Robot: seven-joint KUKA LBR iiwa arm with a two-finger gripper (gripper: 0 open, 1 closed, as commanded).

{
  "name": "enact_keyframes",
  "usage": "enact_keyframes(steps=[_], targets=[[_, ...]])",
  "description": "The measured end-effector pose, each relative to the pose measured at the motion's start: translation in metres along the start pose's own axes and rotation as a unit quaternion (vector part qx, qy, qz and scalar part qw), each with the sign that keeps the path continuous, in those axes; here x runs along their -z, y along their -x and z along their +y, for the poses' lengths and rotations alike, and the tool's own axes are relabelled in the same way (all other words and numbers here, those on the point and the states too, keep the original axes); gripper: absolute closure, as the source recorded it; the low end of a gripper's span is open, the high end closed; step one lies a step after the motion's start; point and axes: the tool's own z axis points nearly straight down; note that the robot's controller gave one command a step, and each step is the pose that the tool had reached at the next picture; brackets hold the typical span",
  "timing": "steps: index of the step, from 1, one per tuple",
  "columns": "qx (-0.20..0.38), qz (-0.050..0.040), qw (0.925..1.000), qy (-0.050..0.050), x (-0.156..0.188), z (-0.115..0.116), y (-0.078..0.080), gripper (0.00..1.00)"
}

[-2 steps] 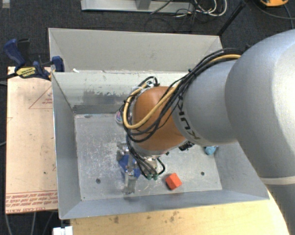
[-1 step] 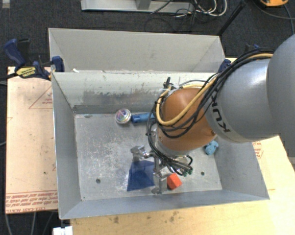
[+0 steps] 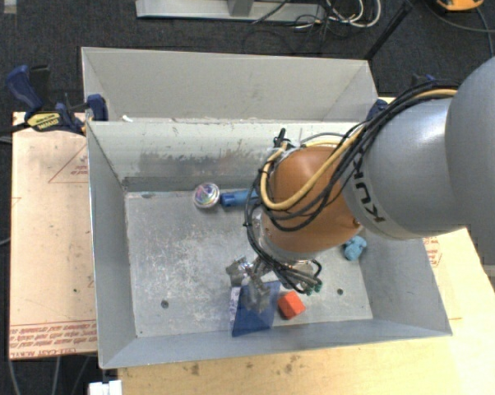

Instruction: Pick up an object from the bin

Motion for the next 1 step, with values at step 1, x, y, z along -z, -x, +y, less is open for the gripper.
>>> enact_keyframes(steps=[1], targets=[[0.043,-0.0003,0.9991,0.0,0.0101,0.0003,0.037,1.0]])
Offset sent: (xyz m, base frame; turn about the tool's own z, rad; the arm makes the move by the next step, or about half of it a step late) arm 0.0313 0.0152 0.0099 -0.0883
